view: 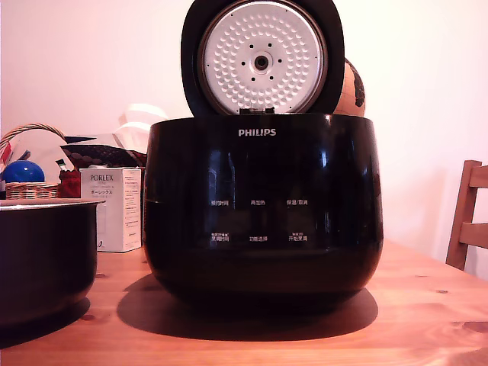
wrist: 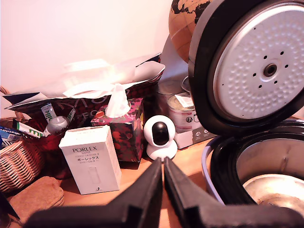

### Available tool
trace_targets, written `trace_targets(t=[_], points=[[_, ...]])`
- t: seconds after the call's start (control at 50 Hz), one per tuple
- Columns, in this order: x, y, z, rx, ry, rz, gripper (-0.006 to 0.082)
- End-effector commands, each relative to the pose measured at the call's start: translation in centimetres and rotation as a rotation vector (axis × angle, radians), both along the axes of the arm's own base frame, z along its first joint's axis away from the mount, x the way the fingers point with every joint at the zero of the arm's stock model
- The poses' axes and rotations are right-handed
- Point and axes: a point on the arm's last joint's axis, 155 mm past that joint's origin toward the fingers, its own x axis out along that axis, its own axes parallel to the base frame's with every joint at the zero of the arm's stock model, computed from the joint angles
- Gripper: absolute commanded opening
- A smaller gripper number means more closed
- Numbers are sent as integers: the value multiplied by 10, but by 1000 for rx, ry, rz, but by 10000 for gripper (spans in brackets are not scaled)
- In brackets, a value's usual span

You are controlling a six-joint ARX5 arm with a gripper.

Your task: Pick up the metallic pot next to the rice cooker

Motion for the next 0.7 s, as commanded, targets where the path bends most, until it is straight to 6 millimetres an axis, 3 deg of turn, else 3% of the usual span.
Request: trace_targets(t=[0.0, 0.4, 0.56, 0.68], points=[[-13, -7, -11, 114, 61, -86, -24], [-68, -5, -21, 232, 300, -235, -24], [-93, -11, -36, 235, 415, -323, -24], [-106, -8, -60, 292, 527, -362, -24]])
